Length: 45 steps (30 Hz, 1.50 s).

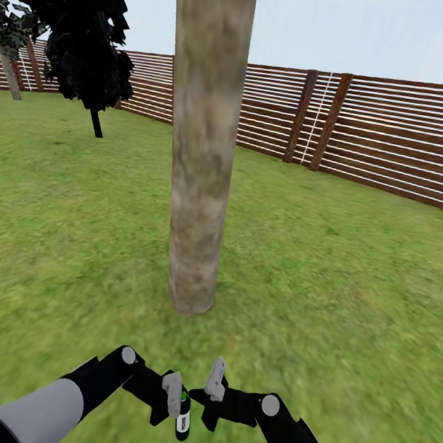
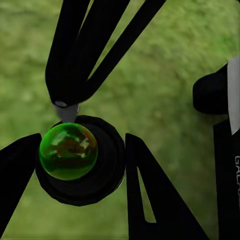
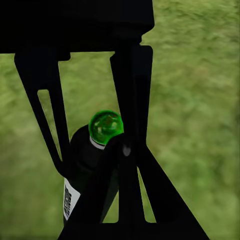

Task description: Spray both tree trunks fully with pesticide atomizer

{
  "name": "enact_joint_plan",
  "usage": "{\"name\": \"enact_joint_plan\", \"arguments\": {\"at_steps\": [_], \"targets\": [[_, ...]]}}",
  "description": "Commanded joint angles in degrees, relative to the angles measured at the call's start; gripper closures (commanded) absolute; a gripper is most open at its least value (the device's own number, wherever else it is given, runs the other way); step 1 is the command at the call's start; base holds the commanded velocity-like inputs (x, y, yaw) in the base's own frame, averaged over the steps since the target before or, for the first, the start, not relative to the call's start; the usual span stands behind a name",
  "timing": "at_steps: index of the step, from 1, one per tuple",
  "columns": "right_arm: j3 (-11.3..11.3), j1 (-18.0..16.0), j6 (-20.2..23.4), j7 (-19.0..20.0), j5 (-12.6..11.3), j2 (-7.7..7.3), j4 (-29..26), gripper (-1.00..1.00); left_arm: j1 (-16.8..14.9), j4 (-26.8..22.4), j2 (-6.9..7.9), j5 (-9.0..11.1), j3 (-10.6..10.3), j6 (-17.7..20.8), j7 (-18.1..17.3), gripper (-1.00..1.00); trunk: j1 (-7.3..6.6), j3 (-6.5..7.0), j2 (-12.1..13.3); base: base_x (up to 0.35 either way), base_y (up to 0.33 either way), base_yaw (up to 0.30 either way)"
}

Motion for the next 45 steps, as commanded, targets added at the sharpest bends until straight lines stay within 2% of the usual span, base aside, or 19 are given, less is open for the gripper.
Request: {"name": "enact_joint_plan", "arguments": {"at_steps": [1,4,6,8,11,17,18,22,23,24,27,29,31,33,34,36,38,40,45], "targets": [[-0.04,-0.02,-0.31,-0.03,0.52,-0.01,-0.03,1.0,-0.02,-0.04,0.02,-0.5,0.04,-0.54,-0.04,1.0,-0.01,-0.05,-0.02,0.0,0.0,0.0],[-0.04,-0.02,-0.31,-0.03,0.52,0.01,-0.08,1.0,0.27,0.12,0.68,-0.74,0.01,-0.47,0.34,1.0,-0.01,-0.05,-0.02,0.0,0.0,0.0],[-0.01,-0.02,-0.28,-0.03,0.52,0.0,-0.1,1.0,0.43,0.64,1.77,-2.47,0.03,-0.49,0.38,1.0,-0.01,-0.05,-0.02,0.0,0.0,0.0],[-0.02,-0.02,-0.27,-0.03,0.52,0.01,-0.09,1.0,0.52,0.88,3.58,-5.13,0.08,-0.49,0.4,1.0,-0.01,-0.05,-0.02,0.0,0.0,0.0],[0.01,-0.02,-0.25,-0.04,0.52,0.03,-0.06,1.0,0.58,1.0,6.1,-7.14,0.05,-0.47,0.4,1.0,-0.01,-0.05,-0.02,0.0,0.0,0.0],[0.02,-0.02,-0.33,-0.03,0.56,-0.06,0.1,1.0,0.66,0.94,12.63,-8.21,0.02,-0.55,0.2,1.0,-0.01,-0.05,-0.02,0.0,0.0,0.0],[-0.02,-0.02,-0.34,-0.04,0.59,-0.09,0.18,-1.0,0.67,0.67,14.06,-8.24,-0.02,-0.53,0.11,1.0,-0.01,-0.05,-0.02,0.0,0.0,0.0],[-0.1,-0.02,-0.45,-0.38,0.61,-0.37,0.38,-1.0,0.61,0.37,17.19,-7.94,1.31,0.21,1.41,1.0,-0.01,-0.05,-0.02,0.0,0.0,0.0],[-0.12,0.01,-0.61,-3.4,0.62,-1.45,1.74,-1.0,0.63,0.96,17.75,-7.67,6.71,0.35,8.36,1.0,-0.01,-0.05,-0.02,0.0,0.0,0.0],[-0.19,0.05,-0.73,-13.23,0.42,-2.75,8.33,-1.0,0.74,4.51,17.61,-7.15,13.38,0.36,16.81,1.0,-0.01,-0.05,-0.02,0.0,0.0,0.0],[-0.24,0.06,-0.92,-29.85,0.14,-3.07,19.11,-1.0,0.76,12.07,16.82,-3.17,21.48,0.24,27.42,1.0,-0.01,-0.05,-0.02,0.0,0.0,0.0],[-0.24,0.14,-1.77,-41.75,-0.88,-3.01,23.58,-1.0,0.77,14.53,15.99,1.06,24.73,0.26,35.19,1.0,-0.01,-0.05,-0.02,0.0,0.0,0.0],[-0.24,0.26,-2.78,-47.77,-5.25,-2.87,24.67,-1.0,0.77,15.65,14.56,4.32,25.45,0.35,40.84,1.0,-0.01,-0.05,-0.02,0.0,0.0,0.0],[-0.33,0.37,-3.18,-51.19,-14.52,-2.9,25.12,-1.0,0.77,16.49,13.41,7.41,25.7,0.42,46.38,1.0,-0.01,-0.05,-0.02,0.0,0.0,0.0],[-0.43,0.45,-3.35,-53.37,-22.25,-2.99,25.89,-1.0,0.77,16.7,12.41,10.37,25.75,0.91,49.5,1.0,-0.01,-0.05,-0.02,0.0,0.0,0.0],[-0.47,0.85,-3.65,-54.93,-29.2,-3.39,28.13,-1.0,0.78,16.84,11.66,14.33,25.72,3.75,51.73,1.0,-0.01,-0.05,-0.02,0.0,0.0,0.0],[-0.36,1.23,-3.75,-55.12,-31.28,-4.5,29.33,-1.0,1.37,16.87,11.15,15.84,25.71,4.83,52.28,1.0,-0.01,-0.05,-0.02,0.0,0.0,0.0],[-0.31,1.28,-3.76,-55.13,-31.38,-4.74,29.55,-1.0,1.53,16.4,10.89,16.08,25.62,4.99,52.36,1.0,-0.01,-0.05,-0.02,0.069,-0.017,0.0],[-0.39,1.4,-3.62,-55.38,-31.86,-4.49,29.85,-1.0,1.56,15.87,5.18,15.52,25.01,5.45,52.92,1.0,-0.01,-0.05,-0.02,0.251,-0.131,0.0]]}}
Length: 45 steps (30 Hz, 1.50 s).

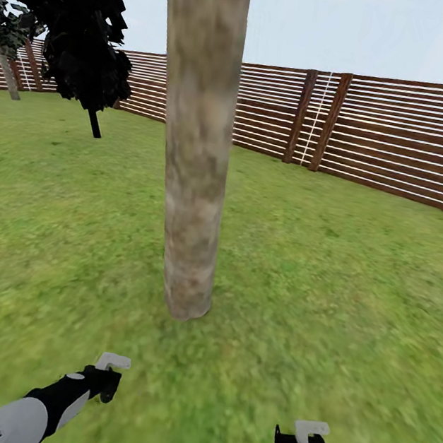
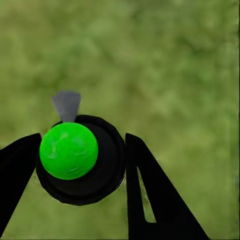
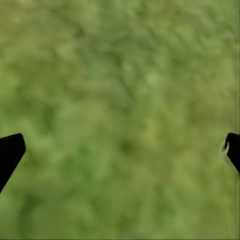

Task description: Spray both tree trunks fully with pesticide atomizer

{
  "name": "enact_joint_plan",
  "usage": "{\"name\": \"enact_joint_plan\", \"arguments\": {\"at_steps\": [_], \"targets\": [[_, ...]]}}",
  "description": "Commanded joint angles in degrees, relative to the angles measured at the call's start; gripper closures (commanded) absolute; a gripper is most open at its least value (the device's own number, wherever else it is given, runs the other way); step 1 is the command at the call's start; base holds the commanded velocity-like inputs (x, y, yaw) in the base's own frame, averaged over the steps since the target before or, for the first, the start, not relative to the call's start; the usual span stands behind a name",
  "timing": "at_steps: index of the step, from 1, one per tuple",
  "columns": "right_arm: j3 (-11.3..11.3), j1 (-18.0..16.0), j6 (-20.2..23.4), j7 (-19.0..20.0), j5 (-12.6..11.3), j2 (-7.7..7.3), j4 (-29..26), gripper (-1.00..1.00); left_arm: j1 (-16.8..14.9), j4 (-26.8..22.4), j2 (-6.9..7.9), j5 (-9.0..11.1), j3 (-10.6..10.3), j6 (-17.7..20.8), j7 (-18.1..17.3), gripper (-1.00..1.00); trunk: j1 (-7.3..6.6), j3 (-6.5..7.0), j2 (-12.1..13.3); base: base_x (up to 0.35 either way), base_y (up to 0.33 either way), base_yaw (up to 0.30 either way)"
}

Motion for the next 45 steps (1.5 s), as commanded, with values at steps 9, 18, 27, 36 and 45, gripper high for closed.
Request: {"name": "enact_joint_plan", "arguments": {"at_steps": [9,18,27,36,45], "targets": [[0.47,0.56,0.02,-0.34,-0.42,0.17,0.08,-1.0,-0.03,-0.05,0.08,-0.06,0.82,-0.02,-0.34,1.0,0.01,-0.05,-0.02,0.084,-0.256,-0.069],[0.46,0.76,0.0,-0.43,-0.5,0.27,0.08,-1.0,-0.73,-2.71,-0.7,1.06,0.63,4.82,-0.43,1.0,0.01,-0.05,-0.02,0.19,-0.07,-0.251],[0.39,0.76,0.02,-0.43,-0.42,0.13,0.08,-1.0,-0.31,-29.32,0.06,4.31,0.54,27.09,-2.37,1.0,0.01,-0.05,-0.02,-0.032,0.0,-0.007],[0.47,0.76,0.02,-0.35,-0.33,0.21,0.08,-1.0,-1.14,-35.82,-2.45,4.31,0.03,33.24,-2.63,1.0,0.01,-0.05,-0.02,-0.336,0.0,0.0],[0.43,0.76,0.02,-0.35,-0.25,0.11,0.08,-1.0,-2.54,-36.77,-3.2,3.83,-0.47,34.28,-2.92,1.0,0.01,-0.05,-0.02,-0.103,0.0,0.0]]}}
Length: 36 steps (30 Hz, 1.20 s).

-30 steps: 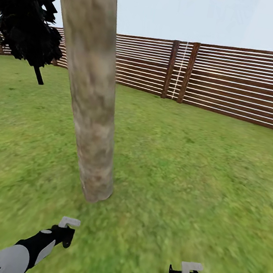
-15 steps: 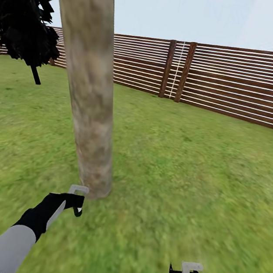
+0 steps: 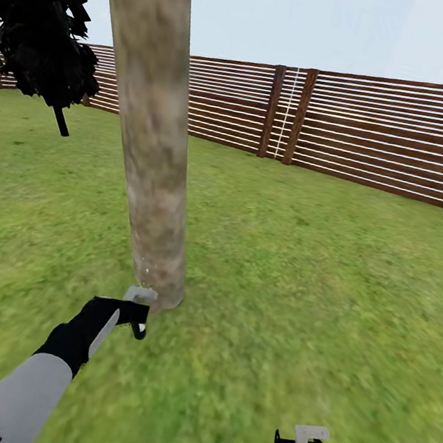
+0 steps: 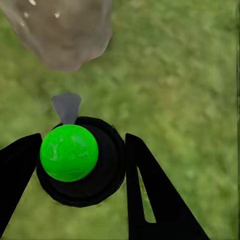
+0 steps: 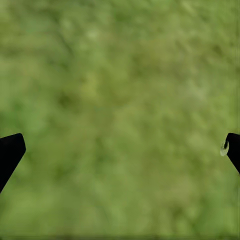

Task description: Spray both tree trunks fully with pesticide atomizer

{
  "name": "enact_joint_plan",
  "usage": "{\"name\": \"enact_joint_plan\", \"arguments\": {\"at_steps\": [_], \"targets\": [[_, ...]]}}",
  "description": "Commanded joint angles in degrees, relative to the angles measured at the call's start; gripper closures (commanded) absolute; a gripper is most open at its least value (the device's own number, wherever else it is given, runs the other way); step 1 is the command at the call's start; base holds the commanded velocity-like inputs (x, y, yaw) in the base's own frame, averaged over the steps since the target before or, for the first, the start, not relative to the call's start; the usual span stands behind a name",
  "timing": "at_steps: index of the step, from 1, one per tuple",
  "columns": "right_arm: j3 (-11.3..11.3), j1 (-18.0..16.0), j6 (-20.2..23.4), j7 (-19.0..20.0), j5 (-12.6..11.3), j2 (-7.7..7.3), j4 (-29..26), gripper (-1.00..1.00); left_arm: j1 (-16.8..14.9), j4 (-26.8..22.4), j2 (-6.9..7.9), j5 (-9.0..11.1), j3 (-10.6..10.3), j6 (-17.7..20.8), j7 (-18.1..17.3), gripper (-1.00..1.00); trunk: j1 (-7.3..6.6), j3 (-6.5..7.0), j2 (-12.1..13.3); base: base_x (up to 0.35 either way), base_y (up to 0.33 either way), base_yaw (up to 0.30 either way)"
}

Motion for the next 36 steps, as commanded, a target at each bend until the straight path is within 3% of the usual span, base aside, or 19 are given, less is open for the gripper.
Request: {"name": "enact_joint_plan", "arguments": {"at_steps": [1,2,4,5,6,7,9,12,15,16,17,19,21,22,23,24,26,30,36], "targets": [[0.48,-0.02,-0.12,-0.16,-0.45,-0.04,-0.01,-1.0,-0.73,-0.09,-0.13,-0.5,0.02,0.8,-0.18,1.0,-0.01,-0.05,-0.02,0.0,0.0,0.0],[0.47,-0.02,-0.12,-0.16,-0.45,-0.06,-0.01,-1.0,-1.38,-0.21,0.08,-0.56,0.14,1.79,-0.18,1.0,-0.01,-0.05,-0.02,0.0,0.0,0.0],[0.46,-0.02,-0.12,-0.16,-0.45,-0.14,-0.01,-1.0,-2.56,-1.66,3.97,-0.29,0.43,4.19,-0.23,1.0,-0.01,-0.05,-0.02,0.0,0.0,0.0],[0.46,-0.02,-0.12,-0.16,-0.45,-0.16,-0.01,-1.0,-2.64,-1.92,5.35,-0.11,0.4,4.5,-0.24,1.0,-0.01,-0.05,-0.02,0.0,0.0,0.0],[0.46,-0.02,-0.12,-0.17,-0.45,-0.16,-0.01,-1.0,-2.73,-2.05,5.8,-0.02,0.27,4.65,-0.25,1.0,-0.01,-0.05,-0.02,0.0,0.0,0.0],[0.47,-0.02,-0.12,-0.16,-0.45,-0.17,-0.01,-1.0,-2.82,-2.14,5.36,0.02,0.15,4.69,-0.24,1.0,-0.01,-0.05,-0.02,0.0,0.0,0.0],[0.46,-0.02,-0.12,-0.16,-0.45,-0.17,-0.01,-1.0,-4.73,-2.19,0.24,-0.5,-0.01,5.08,-0.11,1.0,-0.01,-0.05,-0.02,0.0,0.0,0.0],[0.46,-0.02,-0.12,-0.16,-0.44,-0.24,-0.01,-1.0,-6.63,-2.14,-0.26,-0.66,0.12,7.06,-0.19,1.0,-0.01,-0.05,-0.02,0.0,0.0,0.0],[0.46,-0.02,-0.12,-0.16,-0.45,-0.26,-0.01,-1.0,-7.78,-1.99,6.69,-0.04,0.36,7.74,-0.56,1.0,-0.01,-0.05,-0.02,0.0,0.0,0.0],[0.46,-0.02,-0.12,-0.16,-0.42,-0.26,-0.01,-1.0,-7.85,-1.82,7.51,0.02,0.26,7.85,-0.81,1.0,-0.01,-0.05,-0.02,0.0,0.0,0.0],[0.46,-0.02,-0.12,-0.16,-0.4,-0.26,-0.01,-1.0,-7.9,-1.8,7.64,0.04,0.17,8.06,-0.93,1.0,-0.01,-0.05,-0.02,0.0,0.0,0.0],[0.46,-0.02,-0.12,-0.16,-0.37,-0.26,-0.01,-1.0,-8.81,-2.3,4.34,-0.13,-0.06,13.32,-1.38,1.0,-0.01,-0.05,-0.02,0.0,0.0,0.0],[0.48,-0.02,-0.12,-0.16,-0.36,-0.26,-0.01,-1.0,-10.35,-2.42,3.28,-0.09,-0.03,15.15,-1.46,1.0,-0.01,-0.05,-0.02,0.0,0.0,0.0],[0.48,-0.02,-0.12,-0.16,-0.36,-0.26,-0.01,-1.0,-12.53,-2.45,4.22,-0.29,0.25,16.01,-1.53,1.0,-0.01,-0.05,-0.02,0.0,0.0,0.0],[0.54,-0.02,-0.12,-0.16,-0.36,-0.26,-0.01,-1.0,-13.58,-2.16,10.16,0.06,0.4,16.66,-2.26,1.0,-0.01,-0.05,-0.02,0.0,0.0,0.005],[0.51,-0.02,-0.12,-0.16,-0.41,-0.26,-0.01,-1.0,-13.39,-2.33,10.57,-0.02,0.22,16.76,-2.94,1.0,-0.01,-0.05,-0.02,0.0,0.0,0.112],[0.49,-0.02,-0.12,-0.16,-0.44,-0.26,-0.01,-1.0,-13.28,-2.47,10.4,0.04,0.16,16.79,-3.32,1.0,-0.01,-0.05,-0.02,0.0,0.0,0.207],[0.5,-0.02,-0.12,-0.23,-0.45,-0.26,-0.01,-1.0,-13.28,-2.54,8.12,0.07,0.15,16.69,-3.51,1.0,-0.01,-0.05,-0.02,0.152,-0.098,0.132],[0.48,-0.02,-0.12,-0.24,-0.36,-0.26,-0.01,-1.0,-13.19,-2.53,7.72,0.07,0.25,16.71,-3.43,1.0,-0.01,-0.05,-0.02,0.182,-0.208,0.008]]}}
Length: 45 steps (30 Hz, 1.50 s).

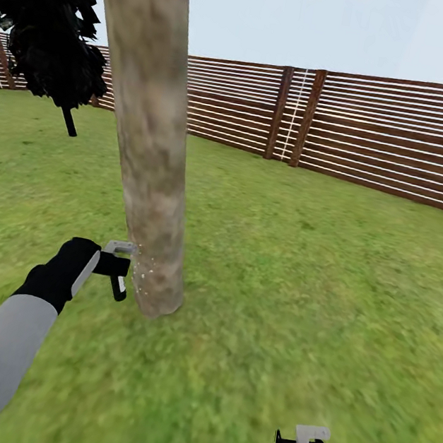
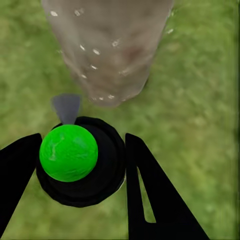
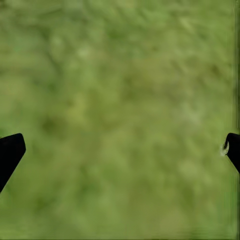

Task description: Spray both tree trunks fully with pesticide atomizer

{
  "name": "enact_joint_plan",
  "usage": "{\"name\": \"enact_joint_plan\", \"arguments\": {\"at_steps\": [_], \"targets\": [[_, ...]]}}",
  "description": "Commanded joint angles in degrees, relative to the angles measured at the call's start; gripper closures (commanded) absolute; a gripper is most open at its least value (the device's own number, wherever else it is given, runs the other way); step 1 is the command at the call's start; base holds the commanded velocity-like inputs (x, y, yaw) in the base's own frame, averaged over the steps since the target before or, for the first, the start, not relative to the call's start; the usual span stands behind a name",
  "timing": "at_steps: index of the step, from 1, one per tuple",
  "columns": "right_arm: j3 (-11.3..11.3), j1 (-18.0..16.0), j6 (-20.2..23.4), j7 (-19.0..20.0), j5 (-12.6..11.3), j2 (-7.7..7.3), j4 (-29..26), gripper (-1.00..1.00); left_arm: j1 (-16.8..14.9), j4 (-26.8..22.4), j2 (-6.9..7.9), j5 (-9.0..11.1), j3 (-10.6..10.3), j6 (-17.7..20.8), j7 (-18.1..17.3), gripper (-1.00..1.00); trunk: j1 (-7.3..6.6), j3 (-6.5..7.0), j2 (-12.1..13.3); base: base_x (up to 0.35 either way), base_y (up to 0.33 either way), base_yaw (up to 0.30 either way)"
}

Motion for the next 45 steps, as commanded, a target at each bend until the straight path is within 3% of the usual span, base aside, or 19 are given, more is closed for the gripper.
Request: {"name": "enact_joint_plan", "arguments": {"at_steps": [1,19,30,42,45], "targets": [[0.48,-0.01,-0.09,-0.14,-0.46,-0.02,-0.02,-1.0,0.0,-0.06,0.01,-0.1,0.04,0.26,-0.21,1.0,0.0,-0.05,-0.02,0.05,-0.263,0.0],[0.56,-0.01,-0.09,-0.14,-0.46,0.08,-0.02,-1.0,0.14,-0.01,-0.52,-0.2,0.13,0.25,-0.01,1.0,0.0,-0.05,-0.02,0.018,-0.275,0.002],[0.56,-0.01,-0.09,-0.14,-0.46,0.08,-0.02,-1.0,0.23,0.01,-0.58,-0.1,0.16,0.16,0.32,1.0,0.0,-0.05,-0.02,0.206,-0.218,0.232],[0.56,-0.01,-0.09,-0.13,-0.45,0.08,-0.02,-1.0,0.23,0.01,-1.05,-0.33,0.16,0.16,0.34,1.0,0.0,-0.05,-0.02,0.044,-0.264,0.01],[0.56,-0.01,-0.09,-0.13,-0.39,0.08,-0.02,-1.0,0.29,0.01,-0.57,-0.72,0.18,0.21,0.4,1.0,0.0,-0.05,-0.02,0.169,-0.244,0.0]]}}
